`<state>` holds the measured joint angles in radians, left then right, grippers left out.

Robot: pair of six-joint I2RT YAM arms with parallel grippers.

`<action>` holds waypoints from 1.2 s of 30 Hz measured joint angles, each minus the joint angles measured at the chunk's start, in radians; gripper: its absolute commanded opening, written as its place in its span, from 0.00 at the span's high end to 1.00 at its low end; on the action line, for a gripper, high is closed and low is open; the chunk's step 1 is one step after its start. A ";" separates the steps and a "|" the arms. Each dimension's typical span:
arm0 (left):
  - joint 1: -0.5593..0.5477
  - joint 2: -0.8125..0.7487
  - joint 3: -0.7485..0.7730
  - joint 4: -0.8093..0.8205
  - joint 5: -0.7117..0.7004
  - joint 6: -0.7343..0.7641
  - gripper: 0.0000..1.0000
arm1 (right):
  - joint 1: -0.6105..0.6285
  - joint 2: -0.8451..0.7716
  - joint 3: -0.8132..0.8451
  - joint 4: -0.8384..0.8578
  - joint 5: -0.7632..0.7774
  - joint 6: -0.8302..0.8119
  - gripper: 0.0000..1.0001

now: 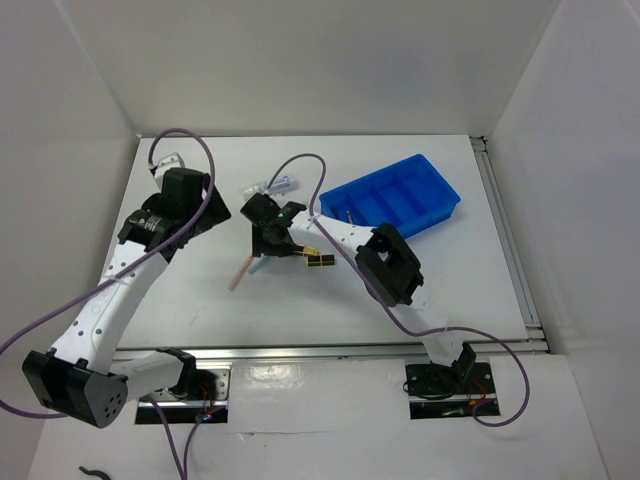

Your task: Organize the makeup

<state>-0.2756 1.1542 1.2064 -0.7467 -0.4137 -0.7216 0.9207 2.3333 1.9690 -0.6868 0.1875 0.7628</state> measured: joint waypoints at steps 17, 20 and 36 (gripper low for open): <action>0.000 0.003 0.035 0.000 -0.026 -0.017 0.03 | 0.039 0.004 -0.045 -0.055 0.153 0.119 0.82; 0.000 0.003 0.031 0.005 -0.017 -0.011 0.02 | 0.066 -0.027 -0.092 -0.063 0.175 0.133 0.89; 0.011 0.067 -0.021 0.019 0.016 0.068 0.03 | -0.035 -0.727 -0.498 0.217 0.278 -0.341 0.99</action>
<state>-0.2642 1.2209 1.1854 -0.7273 -0.3973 -0.6537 0.8860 1.6066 1.4712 -0.4694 0.4656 0.4213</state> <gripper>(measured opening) 0.969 0.210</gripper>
